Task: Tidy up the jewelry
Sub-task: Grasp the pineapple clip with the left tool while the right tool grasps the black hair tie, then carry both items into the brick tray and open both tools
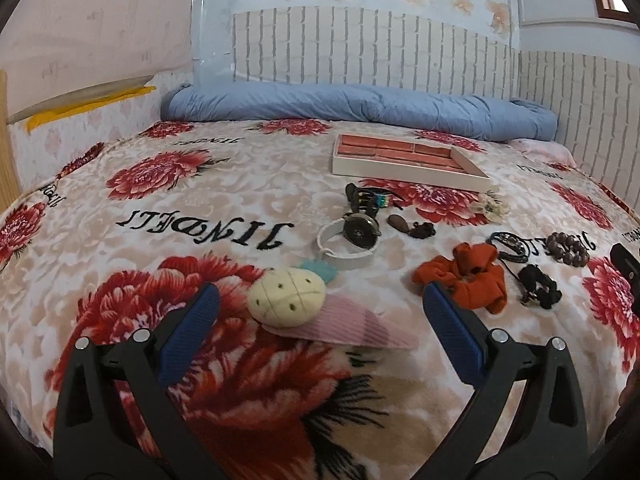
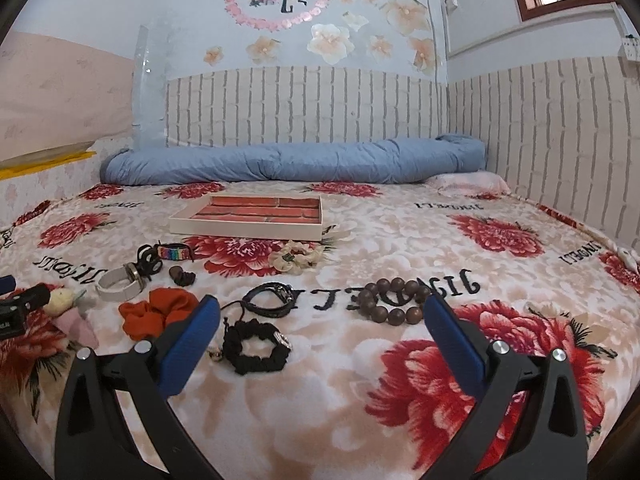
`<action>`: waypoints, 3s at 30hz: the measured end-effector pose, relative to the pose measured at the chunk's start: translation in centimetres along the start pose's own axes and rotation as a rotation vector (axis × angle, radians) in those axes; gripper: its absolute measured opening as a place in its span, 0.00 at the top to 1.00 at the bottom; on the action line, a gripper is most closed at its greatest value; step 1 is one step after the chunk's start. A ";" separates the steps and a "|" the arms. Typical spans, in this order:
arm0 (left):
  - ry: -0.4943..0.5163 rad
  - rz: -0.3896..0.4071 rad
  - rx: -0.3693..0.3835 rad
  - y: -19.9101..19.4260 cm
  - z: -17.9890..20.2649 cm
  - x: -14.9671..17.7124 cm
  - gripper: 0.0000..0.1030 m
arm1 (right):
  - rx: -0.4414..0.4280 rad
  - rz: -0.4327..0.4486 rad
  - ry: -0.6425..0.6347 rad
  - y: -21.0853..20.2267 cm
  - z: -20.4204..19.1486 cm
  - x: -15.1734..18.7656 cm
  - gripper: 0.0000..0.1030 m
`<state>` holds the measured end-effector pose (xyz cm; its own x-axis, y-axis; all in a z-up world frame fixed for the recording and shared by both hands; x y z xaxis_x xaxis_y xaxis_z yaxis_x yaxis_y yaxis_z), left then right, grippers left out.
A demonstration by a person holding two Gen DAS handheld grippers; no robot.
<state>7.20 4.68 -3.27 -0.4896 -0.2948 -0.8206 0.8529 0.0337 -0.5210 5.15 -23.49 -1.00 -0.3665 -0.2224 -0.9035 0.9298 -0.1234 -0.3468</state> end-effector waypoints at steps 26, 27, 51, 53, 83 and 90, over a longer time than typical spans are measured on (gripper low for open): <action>0.051 -0.248 -0.052 8.0 -3.0 -0.4 0.07 | -0.097 -0.297 -0.066 9.2 -2.4 1.8 0.16; 0.051 -0.258 -0.050 8.2 -3.0 -0.3 0.09 | -0.102 -0.310 -0.072 9.5 -2.6 2.0 0.22; 0.058 -0.341 0.012 10.3 -2.1 -0.2 0.45 | -0.274 -0.431 -0.070 12.1 -3.9 3.1 0.80; 0.063 -0.335 0.008 10.2 -2.1 -0.2 0.46 | -0.280 -0.427 -0.071 12.0 -4.0 3.0 0.82; 0.070 -0.134 0.053 11.5 3.9 -13.6 0.49 | -0.279 -0.198 -0.001 16.5 -0.3 -8.4 0.85; 0.120 -0.112 0.070 17.6 8.5 -18.7 0.49 | -0.260 -0.179 -0.019 23.6 -0.1 -13.1 0.85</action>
<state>32.90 2.63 4.93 -0.5965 -0.1771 -0.7828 0.8005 -0.0605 -0.5963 31.87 -23.39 2.68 -0.5238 -0.2381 -0.8179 0.8269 0.0884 -0.5553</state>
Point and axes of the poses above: each gripper's, at about its wrist camera, not at the fingertips, and y roughly the way its jaws point, z to its right, x to its underside, the point moved 3 cm from there along y, roughly the way its jaws point, and after that the axes turned 15 degrees about -y, right-handed, at the moved point
